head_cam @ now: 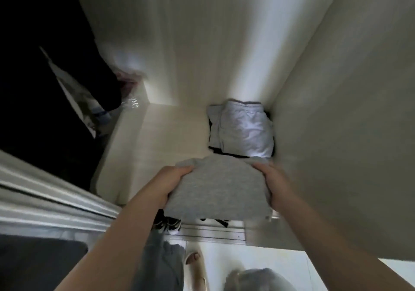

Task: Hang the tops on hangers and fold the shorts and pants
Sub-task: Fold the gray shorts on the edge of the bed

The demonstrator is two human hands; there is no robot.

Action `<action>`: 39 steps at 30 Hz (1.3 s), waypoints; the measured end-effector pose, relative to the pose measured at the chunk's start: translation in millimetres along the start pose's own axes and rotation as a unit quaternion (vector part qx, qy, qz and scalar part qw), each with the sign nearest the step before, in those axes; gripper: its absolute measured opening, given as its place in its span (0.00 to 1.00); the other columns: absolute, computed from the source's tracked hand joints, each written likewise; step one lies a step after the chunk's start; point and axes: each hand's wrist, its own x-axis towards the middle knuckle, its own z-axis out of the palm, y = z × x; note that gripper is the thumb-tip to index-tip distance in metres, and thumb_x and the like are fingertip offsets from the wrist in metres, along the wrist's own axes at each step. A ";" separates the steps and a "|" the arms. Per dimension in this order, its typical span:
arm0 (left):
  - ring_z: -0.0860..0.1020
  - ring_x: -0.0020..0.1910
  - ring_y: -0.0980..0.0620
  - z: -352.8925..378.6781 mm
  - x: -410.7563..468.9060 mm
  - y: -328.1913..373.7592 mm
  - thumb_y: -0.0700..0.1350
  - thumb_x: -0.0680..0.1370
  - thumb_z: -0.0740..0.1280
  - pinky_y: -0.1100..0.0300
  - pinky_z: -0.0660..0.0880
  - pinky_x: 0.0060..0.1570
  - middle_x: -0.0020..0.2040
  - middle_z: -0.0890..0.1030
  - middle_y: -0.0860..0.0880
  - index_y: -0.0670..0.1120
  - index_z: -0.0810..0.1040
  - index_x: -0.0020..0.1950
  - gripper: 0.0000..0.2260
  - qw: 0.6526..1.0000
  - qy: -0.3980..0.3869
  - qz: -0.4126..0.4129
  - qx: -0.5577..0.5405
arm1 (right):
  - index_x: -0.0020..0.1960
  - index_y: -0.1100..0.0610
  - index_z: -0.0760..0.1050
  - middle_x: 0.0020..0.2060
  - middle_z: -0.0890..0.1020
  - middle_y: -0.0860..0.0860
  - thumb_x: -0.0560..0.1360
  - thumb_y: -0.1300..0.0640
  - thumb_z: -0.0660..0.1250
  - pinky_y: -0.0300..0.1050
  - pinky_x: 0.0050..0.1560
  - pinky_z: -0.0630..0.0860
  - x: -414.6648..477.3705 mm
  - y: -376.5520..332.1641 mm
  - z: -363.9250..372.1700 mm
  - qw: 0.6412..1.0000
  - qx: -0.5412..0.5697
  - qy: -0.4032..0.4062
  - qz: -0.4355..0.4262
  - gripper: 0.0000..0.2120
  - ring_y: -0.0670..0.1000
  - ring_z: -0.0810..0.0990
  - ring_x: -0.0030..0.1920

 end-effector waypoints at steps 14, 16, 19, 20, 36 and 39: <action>0.85 0.49 0.47 93.9 163.3 132.9 0.50 0.73 0.73 0.50 0.83 0.47 0.55 0.85 0.47 0.45 0.79 0.64 0.21 0.987 -0.001 0.160 -0.020 | 0.49 0.49 0.83 0.44 0.87 0.51 0.67 0.51 0.74 0.49 0.45 0.81 161.6 -129.3 -17.3 0.988 -0.048 0.116 -0.085 0.11 0.54 0.85 0.43; 0.84 0.49 0.51 103.8 185.5 139.5 0.53 0.71 0.73 0.58 0.80 0.41 0.56 0.83 0.49 0.45 0.78 0.66 0.26 0.985 -0.003 0.170 0.009 | 0.48 0.47 0.80 0.44 0.86 0.50 0.69 0.51 0.71 0.44 0.41 0.78 184.1 -130.9 -23.0 0.974 -0.094 0.167 -0.118 0.08 0.51 0.84 0.42; 0.81 0.48 0.53 117.5 223.1 125.5 0.44 0.75 0.74 0.60 0.77 0.40 0.56 0.81 0.48 0.47 0.77 0.62 0.16 0.989 -0.013 0.132 0.061 | 0.62 0.59 0.74 0.53 0.82 0.60 0.75 0.61 0.67 0.40 0.38 0.76 221.5 -117.0 -34.7 0.953 -0.184 0.204 -0.128 0.16 0.55 0.80 0.43; 0.81 0.51 0.48 122.2 232.2 118.4 0.42 0.76 0.74 0.58 0.78 0.43 0.58 0.81 0.46 0.48 0.77 0.60 0.14 0.991 -0.017 0.117 0.067 | 0.65 0.62 0.71 0.55 0.80 0.62 0.76 0.63 0.66 0.37 0.37 0.75 230.2 -110.1 -35.8 0.947 -0.215 0.200 -0.129 0.18 0.56 0.79 0.44; 0.39 0.79 0.37 193.1 357.2 36.0 0.68 0.81 0.48 0.26 0.47 0.70 0.81 0.34 0.57 0.69 0.34 0.76 0.30 0.762 0.128 0.284 0.567 | 0.80 0.39 0.39 0.82 0.44 0.49 0.77 0.35 0.39 0.65 0.75 0.48 368.3 14.8 -11.1 0.729 -0.642 0.137 -0.194 0.32 0.57 0.46 0.81; 0.45 0.79 0.34 195.0 368.0 29.0 0.67 0.80 0.50 0.25 0.51 0.69 0.82 0.39 0.57 0.69 0.42 0.78 0.29 0.754 0.165 0.312 0.555 | 0.82 0.43 0.44 0.82 0.49 0.52 0.76 0.36 0.43 0.65 0.74 0.51 377.0 25.6 -9.4 0.719 -0.634 0.167 -0.231 0.35 0.58 0.51 0.80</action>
